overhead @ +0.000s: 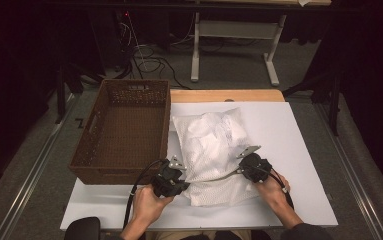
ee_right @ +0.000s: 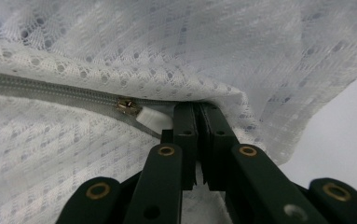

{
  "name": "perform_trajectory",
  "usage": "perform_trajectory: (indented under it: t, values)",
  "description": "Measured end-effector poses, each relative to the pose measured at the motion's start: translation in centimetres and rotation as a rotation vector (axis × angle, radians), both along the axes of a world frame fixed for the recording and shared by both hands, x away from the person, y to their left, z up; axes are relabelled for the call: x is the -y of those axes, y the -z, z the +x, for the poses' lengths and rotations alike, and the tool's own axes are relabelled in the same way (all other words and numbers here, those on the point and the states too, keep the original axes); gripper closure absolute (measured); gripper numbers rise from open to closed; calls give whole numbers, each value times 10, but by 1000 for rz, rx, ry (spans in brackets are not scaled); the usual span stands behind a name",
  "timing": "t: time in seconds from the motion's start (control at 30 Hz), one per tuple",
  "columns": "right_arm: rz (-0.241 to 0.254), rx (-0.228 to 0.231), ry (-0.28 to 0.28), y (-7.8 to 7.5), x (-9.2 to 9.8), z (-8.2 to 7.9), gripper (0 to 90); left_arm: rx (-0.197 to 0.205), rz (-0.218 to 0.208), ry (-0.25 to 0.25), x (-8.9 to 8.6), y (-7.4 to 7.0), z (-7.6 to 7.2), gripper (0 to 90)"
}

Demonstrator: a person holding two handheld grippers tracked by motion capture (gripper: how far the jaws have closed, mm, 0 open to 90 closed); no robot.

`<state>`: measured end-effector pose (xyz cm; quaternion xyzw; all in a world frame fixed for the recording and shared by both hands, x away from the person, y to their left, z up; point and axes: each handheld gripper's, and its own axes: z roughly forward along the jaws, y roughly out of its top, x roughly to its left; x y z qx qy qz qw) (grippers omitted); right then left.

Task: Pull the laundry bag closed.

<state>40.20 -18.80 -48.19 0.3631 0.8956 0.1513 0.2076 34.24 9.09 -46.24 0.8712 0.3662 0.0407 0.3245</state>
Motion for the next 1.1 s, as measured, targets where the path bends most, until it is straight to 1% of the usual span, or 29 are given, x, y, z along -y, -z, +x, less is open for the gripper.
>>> perform_trajectory:
  t: [0.03, 0.07, 0.1, 0.13, 0.2, 0.23, 0.27, 0.33, 0.4, 0.43, 0.6, 0.67, 0.73, 0.8, 0.9, 1.0, 1.1]
  values:
    - [-1, 11, -23, 1, -3, -2, 862, 1, -1, -5, -1, 1, 1, 868]
    - [20, 1, -64, 1, -4, -4, 848, -1, -2, -9, -2, 1, 2, 868]
    - [36, -1, -91, 1, -5, -5, 842, -6, -4, -10, -2, 1, 2, 868]
    - [29, 2, -99, 2, -5, -5, 837, -9, -3, -8, -2, 2, 2, 868]
    - [38, -5, -69, 1, -3, 0, 816, -8, 1, 0, 1, 2, 1, 867]
    - [45, -9, -65, 0, -3, 0, 806, -7, 5, 2, 2, 2, 0, 867]
    - [53, -10, -73, 0, -4, -1, 788, -7, 4, 3, 2, 2, 0, 867]
    - [64, -27, -102, -2, -4, -4, 753, -11, 0, 0, 1, 2, 1, 867]
    - [114, -45, -85, -8, 2, -5, 753, -14, -4, -2, 0, 3, 1, 866]
    - [128, -55, -78, -11, 6, -6, 757, -16, -4, -2, 0, 3, 1, 866]
    - [116, -90, -85, -21, 18, -14, 779, -17, 1, -2, 1, 4, 1, 866]
    - [105, -109, -105, -21, 20, -17, 776, -18, 3, -3, 1, 5, 1, 866]
    - [103, -123, -114, -18, 19, -19, 758, -22, 4, -1, 1, 5, 1, 866]
    - [106, -131, -120, -14, 16, -17, 727, -28, 8, 1, 0, 7, 1, 866]
    - [97, -154, -110, -8, 10, -12, 693, -29, 5, 1, -1, 7, 0, 866]
    - [110, -169, -119, -5, 3, -6, 645, -30, 4, 2, -1, 7, 0, 866]
    - [117, -189, -110, -4, 1, -1, 637, -32, 6, 3, -1, 8, 1, 866]
